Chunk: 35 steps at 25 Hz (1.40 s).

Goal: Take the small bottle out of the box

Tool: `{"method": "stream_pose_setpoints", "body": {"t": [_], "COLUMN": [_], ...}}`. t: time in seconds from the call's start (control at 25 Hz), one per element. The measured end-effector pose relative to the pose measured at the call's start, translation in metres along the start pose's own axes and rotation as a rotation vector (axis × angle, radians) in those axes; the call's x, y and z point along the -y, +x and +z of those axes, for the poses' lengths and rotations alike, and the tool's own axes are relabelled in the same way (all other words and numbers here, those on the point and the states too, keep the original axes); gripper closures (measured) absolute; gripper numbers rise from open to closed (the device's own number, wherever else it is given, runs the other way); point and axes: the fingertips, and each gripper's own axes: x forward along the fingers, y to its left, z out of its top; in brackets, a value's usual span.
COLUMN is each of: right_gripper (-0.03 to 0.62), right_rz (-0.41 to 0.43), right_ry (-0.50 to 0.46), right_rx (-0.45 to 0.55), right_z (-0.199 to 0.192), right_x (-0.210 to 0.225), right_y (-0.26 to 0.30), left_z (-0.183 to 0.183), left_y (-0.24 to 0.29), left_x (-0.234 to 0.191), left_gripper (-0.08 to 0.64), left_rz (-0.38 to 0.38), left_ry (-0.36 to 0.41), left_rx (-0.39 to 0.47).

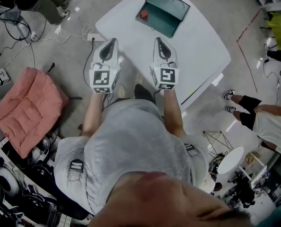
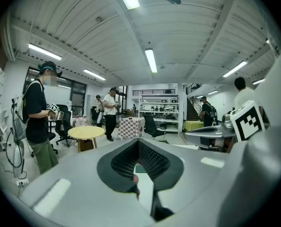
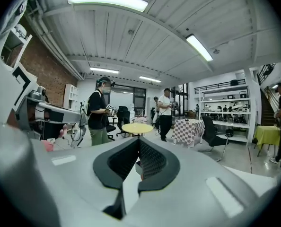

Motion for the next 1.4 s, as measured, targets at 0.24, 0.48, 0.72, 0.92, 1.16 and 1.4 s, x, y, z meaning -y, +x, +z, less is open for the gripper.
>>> {"method": "stream_pose_setpoints", "body": {"t": [0.24,0.48,0.72,0.92,1.16,1.4], "right_gripper": [0.589,0.589,0.589,0.589,0.554,0.441], "right_rz": [0.071,0.126,0.173,0.189,0.174,0.174], "right_ry": [0.005,0.014,0.014,0.019,0.024,0.041], "right_rx": [-0.046,-0.081,-0.114,-0.135,-0.143,-0.174], "right_z": [-0.014,-0.032,-0.054,-0.07,-0.082,-0.096], "right_x": [0.011,0.016,0.017,0.018,0.022,0.024], "right_y": [0.042,0.083,0.118,0.141,0.165,0.189], "left_z": [-0.012,-0.031,-0.053,-0.064,-0.076,-0.085], "left_y": [0.03,0.057,0.076,0.088,0.093,0.095], "left_x": [-0.009,-0.018,-0.028,-0.038,-0.045,-0.053], "left_gripper": [0.548,0.548,0.548,0.548,0.548,0.548], "left_rz": [0.056,0.09,0.121,0.144,0.16,0.182], "left_ry": [-0.028,-0.053,-0.06,-0.075,-0.082,-0.09], "left_rx": [-0.036,-0.072,-0.113,-0.132,-0.161,-0.185]}}
